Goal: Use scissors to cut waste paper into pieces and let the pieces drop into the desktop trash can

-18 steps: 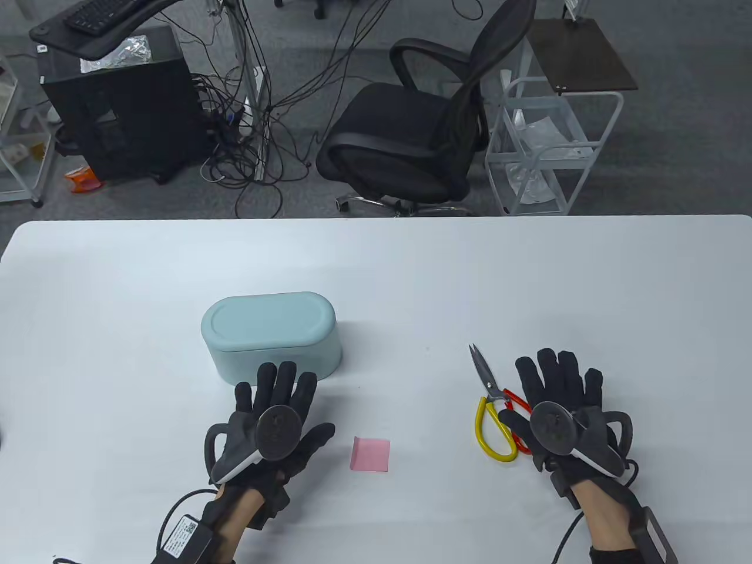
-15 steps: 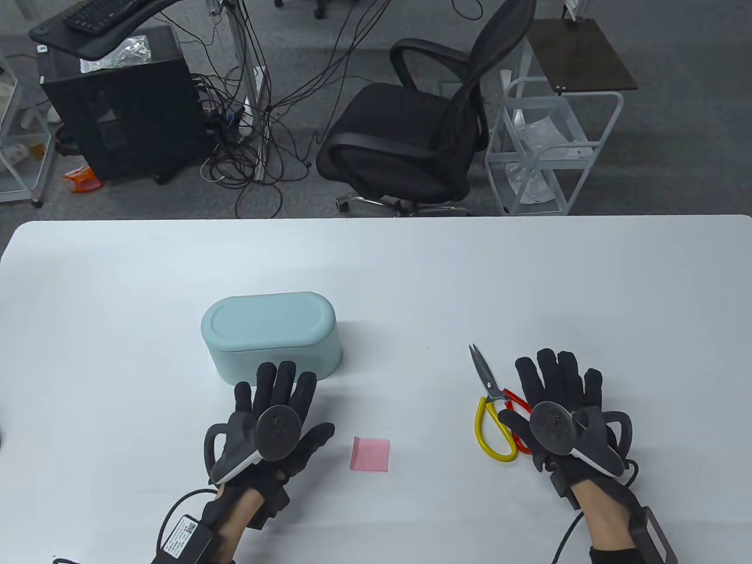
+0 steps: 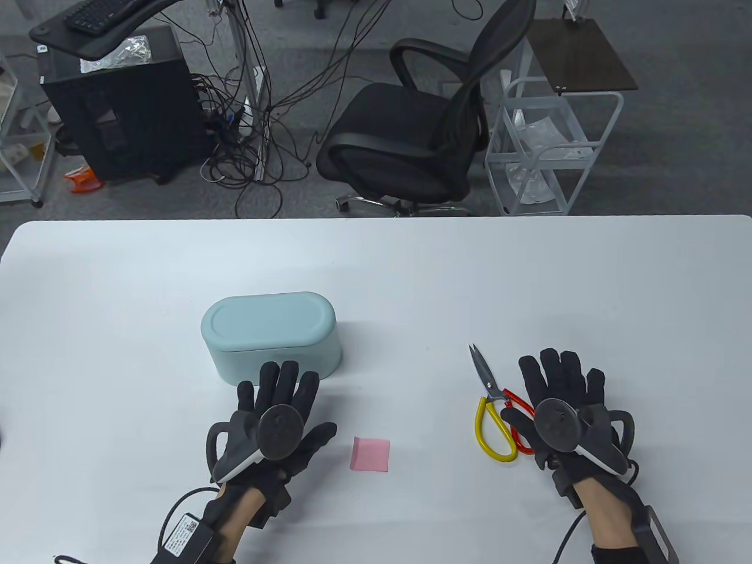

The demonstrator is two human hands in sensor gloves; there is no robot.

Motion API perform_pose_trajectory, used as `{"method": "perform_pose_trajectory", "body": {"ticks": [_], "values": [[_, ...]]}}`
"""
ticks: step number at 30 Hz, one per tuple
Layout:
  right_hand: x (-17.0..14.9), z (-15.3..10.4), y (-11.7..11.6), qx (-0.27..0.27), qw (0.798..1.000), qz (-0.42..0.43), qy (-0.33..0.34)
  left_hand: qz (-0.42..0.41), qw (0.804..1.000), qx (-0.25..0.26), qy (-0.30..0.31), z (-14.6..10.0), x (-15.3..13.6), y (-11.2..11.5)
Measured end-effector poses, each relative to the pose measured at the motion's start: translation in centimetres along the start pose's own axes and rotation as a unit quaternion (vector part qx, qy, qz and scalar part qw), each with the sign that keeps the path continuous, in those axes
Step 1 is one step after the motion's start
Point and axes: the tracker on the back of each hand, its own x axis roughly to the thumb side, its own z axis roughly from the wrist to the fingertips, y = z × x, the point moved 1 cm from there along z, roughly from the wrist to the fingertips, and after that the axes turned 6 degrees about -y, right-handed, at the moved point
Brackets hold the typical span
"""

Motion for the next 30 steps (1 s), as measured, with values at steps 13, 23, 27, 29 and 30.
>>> {"method": "perform_pose_trajectory", "body": {"ticks": [13,23,27,29,30], "values": [[-0.2,0.0,-0.1,0.005,1.0,0.01,-0.003,-0.087,0.993,0.072,-0.027,-0.5,-3.4,-3.8],[-0.3,0.0,-0.2,0.012,1.0,0.015,-0.008,-0.219,0.959,0.139,-0.113,0.5,-9.9,-7.7],[-0.4,0.0,-0.2,0.012,1.0,0.022,-0.009,-0.313,0.925,0.146,-0.159,1.9,-13.4,-7.5],[-0.5,0.0,-0.2,0.014,1.0,0.023,-0.01,-0.389,0.894,0.136,-0.176,2.7,-15.3,-6.9],[-0.5,0.0,-0.2,0.015,1.0,0.023,-0.01,-0.416,0.882,0.129,-0.182,2.9,-15.7,-6.7]]}}
